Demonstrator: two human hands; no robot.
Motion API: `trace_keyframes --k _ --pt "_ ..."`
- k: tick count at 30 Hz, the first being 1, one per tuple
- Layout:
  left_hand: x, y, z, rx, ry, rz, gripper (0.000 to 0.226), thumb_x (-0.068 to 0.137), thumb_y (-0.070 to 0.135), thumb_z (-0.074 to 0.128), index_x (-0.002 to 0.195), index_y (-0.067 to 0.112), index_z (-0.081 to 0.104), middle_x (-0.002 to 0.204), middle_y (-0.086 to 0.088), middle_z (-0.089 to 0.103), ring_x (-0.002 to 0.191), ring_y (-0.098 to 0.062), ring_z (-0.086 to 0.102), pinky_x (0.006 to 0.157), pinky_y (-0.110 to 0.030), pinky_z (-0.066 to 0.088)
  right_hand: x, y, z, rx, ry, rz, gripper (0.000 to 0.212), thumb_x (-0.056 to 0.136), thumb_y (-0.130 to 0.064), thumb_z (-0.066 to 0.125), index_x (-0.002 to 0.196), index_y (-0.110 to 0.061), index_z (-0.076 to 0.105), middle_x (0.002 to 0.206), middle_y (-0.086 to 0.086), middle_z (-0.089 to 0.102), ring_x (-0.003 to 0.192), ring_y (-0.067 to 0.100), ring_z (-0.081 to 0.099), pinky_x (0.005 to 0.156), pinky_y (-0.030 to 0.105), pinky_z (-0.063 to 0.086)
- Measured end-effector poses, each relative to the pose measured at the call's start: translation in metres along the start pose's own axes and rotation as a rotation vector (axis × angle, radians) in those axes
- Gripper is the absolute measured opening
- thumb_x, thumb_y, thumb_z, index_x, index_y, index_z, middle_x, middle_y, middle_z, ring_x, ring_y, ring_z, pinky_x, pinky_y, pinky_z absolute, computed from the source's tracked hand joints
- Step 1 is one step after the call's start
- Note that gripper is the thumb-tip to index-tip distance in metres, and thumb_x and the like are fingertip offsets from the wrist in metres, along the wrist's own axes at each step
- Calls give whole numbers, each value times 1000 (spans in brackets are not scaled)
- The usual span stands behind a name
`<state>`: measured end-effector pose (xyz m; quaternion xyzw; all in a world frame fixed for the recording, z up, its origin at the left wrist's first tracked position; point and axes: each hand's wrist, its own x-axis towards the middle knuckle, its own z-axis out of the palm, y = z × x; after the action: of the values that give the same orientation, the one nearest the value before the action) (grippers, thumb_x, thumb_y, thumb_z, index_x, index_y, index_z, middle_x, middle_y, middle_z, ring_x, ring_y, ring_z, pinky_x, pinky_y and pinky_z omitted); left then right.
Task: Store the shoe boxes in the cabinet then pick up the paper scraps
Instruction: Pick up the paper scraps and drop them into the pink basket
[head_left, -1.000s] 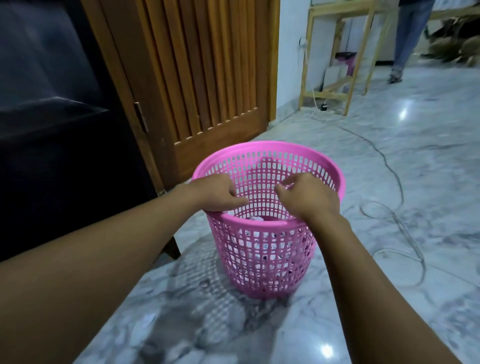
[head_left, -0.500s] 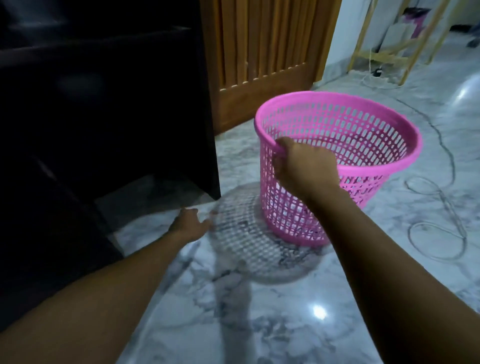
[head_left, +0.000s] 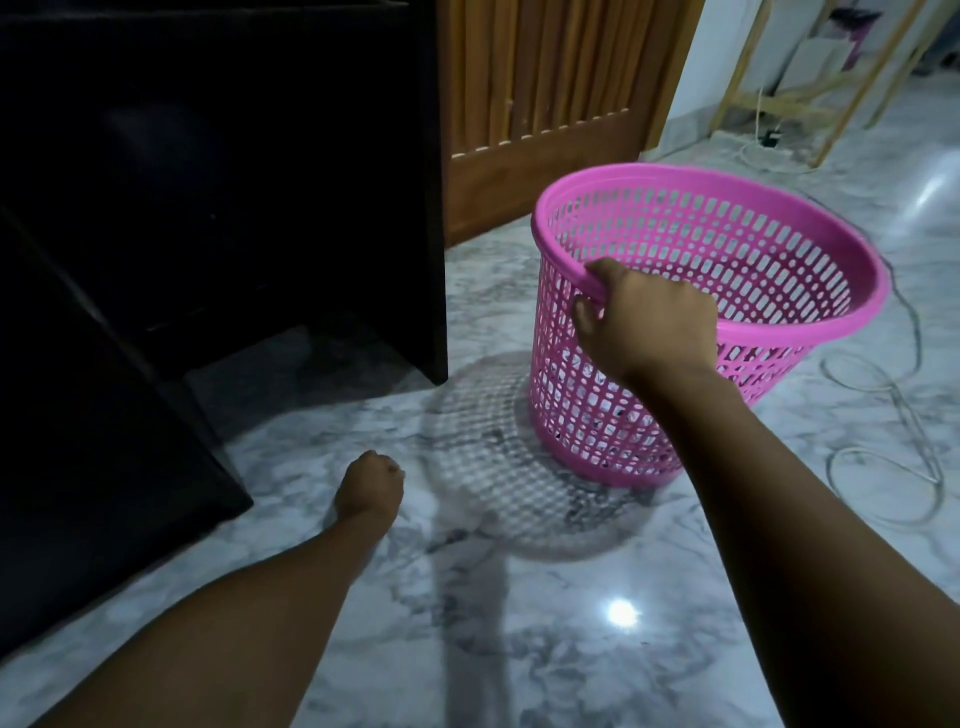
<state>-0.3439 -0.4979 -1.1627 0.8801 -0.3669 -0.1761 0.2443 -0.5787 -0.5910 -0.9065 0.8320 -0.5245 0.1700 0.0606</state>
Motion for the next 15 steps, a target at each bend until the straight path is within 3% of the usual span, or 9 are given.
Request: trace_keyframes --k 4,7,10,12,15 --pt "-6 55 -27 -301 78 189 20 92 21 65 83 5 73 85 -17 69 80 -30 64 72 -36 53 3 1 4 1 8 13 33 98 -36 43 125 -25 57 92 8 72 83 33 69 79 38 55" --pt "-15 138 -75 -576 233 317 19 92 22 65 96 6 74 89 -10 67 78 -17 61 70 -26 46 3 2 3 9 -5 27 30 98 -34 42 122 -25 59 89 6 72 80 30 70 77 41 57" --pt "-22 217 -128 -791 379 497 16 89 21 68 95 8 76 87 -6 68 75 -11 62 68 -17 47 0 3 -1 48 -32 39 29 99 -32 41 120 -25 59 91 5 73 82 30 71 76 38 57" --pt "-27 260 -154 -809 370 639 13 88 20 70 93 10 77 88 -7 67 75 -9 61 68 -11 46 -3 4 -4 79 -51 24 28 99 -32 41 119 -25 60 89 3 72 80 29 71 76 39 58" --pt "-25 305 -166 -546 199 707 14 87 28 70 94 18 77 98 -2 56 88 -11 57 75 -12 43 -7 9 -11 99 -86 3 24 98 -32 44 114 -27 61 92 2 72 85 29 70 79 37 55"
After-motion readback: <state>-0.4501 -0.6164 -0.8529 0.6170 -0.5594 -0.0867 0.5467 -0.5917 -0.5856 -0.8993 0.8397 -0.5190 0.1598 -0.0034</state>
